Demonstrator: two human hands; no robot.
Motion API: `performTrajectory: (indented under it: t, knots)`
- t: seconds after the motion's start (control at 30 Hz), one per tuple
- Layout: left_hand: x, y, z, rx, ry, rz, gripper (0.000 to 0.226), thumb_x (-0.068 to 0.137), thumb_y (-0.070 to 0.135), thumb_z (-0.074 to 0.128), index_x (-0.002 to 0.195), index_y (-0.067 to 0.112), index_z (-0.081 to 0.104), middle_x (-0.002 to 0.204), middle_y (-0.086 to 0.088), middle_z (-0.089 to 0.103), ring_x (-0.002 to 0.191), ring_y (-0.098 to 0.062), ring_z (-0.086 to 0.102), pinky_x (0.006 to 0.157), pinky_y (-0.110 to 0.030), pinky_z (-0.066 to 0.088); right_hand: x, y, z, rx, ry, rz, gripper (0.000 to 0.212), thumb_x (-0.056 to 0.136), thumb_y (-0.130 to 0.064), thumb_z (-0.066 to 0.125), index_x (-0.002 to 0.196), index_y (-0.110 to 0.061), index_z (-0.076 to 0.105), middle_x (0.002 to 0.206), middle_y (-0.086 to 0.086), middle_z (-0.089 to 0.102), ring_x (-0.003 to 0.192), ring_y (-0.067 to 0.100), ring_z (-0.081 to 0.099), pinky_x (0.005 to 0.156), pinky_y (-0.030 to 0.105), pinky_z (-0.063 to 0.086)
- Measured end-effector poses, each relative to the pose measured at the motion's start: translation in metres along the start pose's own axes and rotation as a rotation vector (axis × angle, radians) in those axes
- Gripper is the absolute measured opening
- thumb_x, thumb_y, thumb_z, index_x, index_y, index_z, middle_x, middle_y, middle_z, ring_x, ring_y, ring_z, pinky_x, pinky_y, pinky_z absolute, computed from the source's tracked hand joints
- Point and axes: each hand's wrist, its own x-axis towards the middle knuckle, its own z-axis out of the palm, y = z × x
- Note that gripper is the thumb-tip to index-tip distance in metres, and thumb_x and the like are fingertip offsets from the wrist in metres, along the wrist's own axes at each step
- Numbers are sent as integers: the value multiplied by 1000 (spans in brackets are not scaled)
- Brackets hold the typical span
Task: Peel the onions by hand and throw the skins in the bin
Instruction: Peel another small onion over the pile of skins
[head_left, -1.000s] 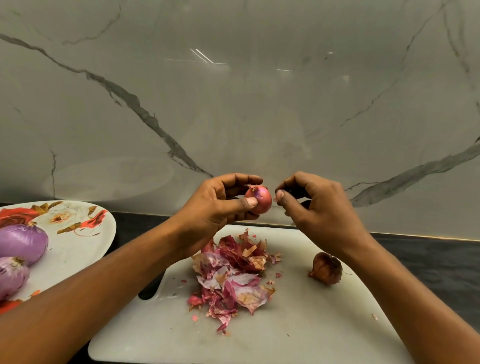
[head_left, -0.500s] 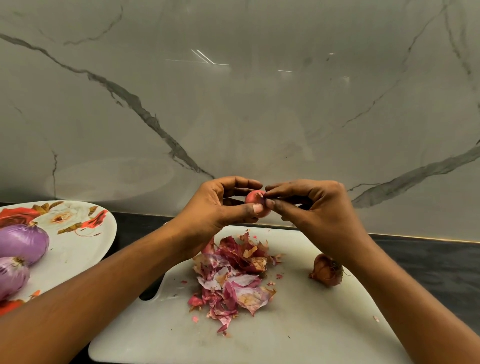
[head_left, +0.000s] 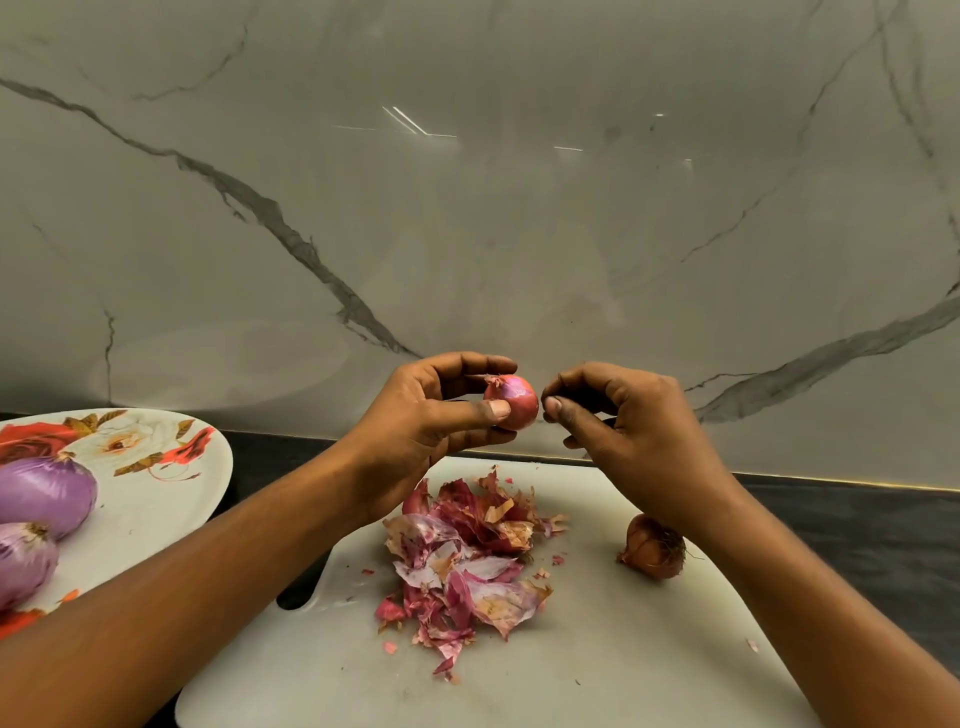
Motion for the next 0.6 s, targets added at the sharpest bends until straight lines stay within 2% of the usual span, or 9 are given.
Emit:
performTrajectory:
  t: [0.1,0.2,0.3,0.43,0.6]
  knots:
    - [0,0,-1,-19,1,-6,39,89,-8,70,126,7,70,121,-10,75,110,-31,75,85,-34,64,-1,-1,-2,5,21,35,14,93,-13,78,106,-19,81,92,-12,77,85,1,73,80,27,64]
    - [-1,0,-1,16,-11,-7,41,88,-7,71,127,8,69,122,-9,76,112,-30,74,88,-37,64,-2,-4,-3,88,19,70,20,89,-9,81,107,-19,82,96,-11,79,88,1,75,84,26,64]
    - [-1,0,0,33,-27,-15,44,83,1,75,126,7,68,121,-10,76,112,-31,74,91,-40,63,-2,-9,-3,133,-18,93,24,91,-15,80,113,-26,79,102,-13,79,89,2,75,82,30,65]
    - [-1,0,0,11,-16,-16,49,77,10,76,124,5,64,117,-14,77,109,-33,75,86,-36,63,-3,-14,-5,200,-69,110,29,94,-19,78,118,-35,76,106,-16,79,95,2,75,81,34,66]
    - [-1,0,0,0,-34,-19,39,88,9,70,126,5,69,124,-15,74,116,-36,71,99,-43,59,-3,-17,-3,230,-126,95,36,88,-33,80,120,-44,69,114,-18,75,105,2,72,79,36,67]
